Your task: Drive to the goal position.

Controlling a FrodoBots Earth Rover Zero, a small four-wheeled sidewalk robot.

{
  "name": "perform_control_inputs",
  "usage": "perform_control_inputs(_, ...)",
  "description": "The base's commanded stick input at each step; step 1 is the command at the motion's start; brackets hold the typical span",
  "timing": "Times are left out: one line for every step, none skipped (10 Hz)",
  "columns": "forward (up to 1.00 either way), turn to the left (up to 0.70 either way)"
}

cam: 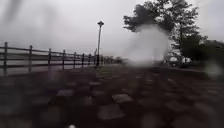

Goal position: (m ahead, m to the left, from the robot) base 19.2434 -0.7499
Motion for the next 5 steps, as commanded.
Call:
perform_control_inputs(1.00, 0.26)
perform_control_inputs(1.00, 0.00)
perform_control_inputs(1.00, 0.00)
perform_control_inputs(1.00, 0.00)
perform_control_inputs(1.00, 0.00)
